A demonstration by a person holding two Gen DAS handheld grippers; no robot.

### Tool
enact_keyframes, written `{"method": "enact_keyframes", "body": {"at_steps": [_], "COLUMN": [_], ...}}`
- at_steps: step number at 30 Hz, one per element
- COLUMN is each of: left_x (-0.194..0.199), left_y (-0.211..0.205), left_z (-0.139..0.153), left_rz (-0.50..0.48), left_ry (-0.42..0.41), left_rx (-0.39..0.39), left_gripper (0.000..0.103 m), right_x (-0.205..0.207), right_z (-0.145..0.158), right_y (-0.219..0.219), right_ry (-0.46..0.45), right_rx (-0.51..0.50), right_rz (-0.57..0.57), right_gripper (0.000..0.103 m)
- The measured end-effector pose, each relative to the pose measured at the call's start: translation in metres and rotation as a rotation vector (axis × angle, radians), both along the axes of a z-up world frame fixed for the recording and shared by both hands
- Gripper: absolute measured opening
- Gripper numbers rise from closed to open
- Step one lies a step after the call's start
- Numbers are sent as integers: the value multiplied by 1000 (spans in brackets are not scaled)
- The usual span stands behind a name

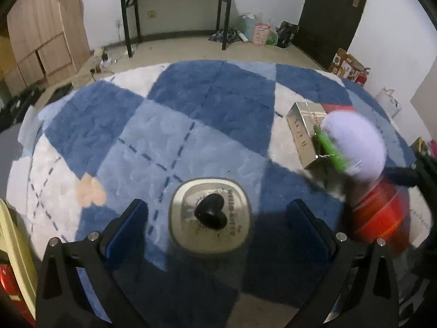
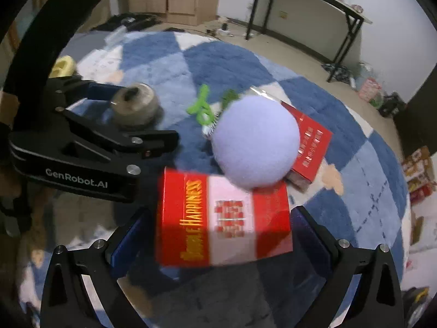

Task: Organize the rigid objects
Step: 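Move the left gripper toward the silver heart gadget while the right approaches the Double Happiness box, then grasp the silver heart gadget with the left gripper while the right grasps the red Double Happiness box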

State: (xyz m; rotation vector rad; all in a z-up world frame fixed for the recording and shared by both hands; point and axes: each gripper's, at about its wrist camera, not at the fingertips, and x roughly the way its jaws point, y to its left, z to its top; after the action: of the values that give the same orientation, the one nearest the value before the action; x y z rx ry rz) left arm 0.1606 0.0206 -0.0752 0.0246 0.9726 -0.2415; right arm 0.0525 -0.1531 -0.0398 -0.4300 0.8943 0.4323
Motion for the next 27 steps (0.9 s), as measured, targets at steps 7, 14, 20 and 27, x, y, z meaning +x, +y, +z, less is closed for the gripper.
{"method": "enact_keyframes", "body": {"at_steps": [7, 14, 20, 27], "left_x": [0, 1, 0, 0], "left_y": [11, 11, 11, 4], "left_z": [3, 4, 3, -1], "left_rz": [6, 0, -2, 22], "left_ry": [-21, -17, -17, -39], "left_rx": [-38, -40, -25, -1], "left_gripper": [103, 103, 103, 103], "right_x": [13, -2, 2, 10], "right_z": [-8, 18, 32, 10], "right_y": [-6, -42, -73, -39], "right_ry": [50, 78, 64, 118], "right_rx": [45, 211, 319, 245], "right_rz": [-3, 112, 68, 38], "right_gripper": [103, 103, 103, 103]}}
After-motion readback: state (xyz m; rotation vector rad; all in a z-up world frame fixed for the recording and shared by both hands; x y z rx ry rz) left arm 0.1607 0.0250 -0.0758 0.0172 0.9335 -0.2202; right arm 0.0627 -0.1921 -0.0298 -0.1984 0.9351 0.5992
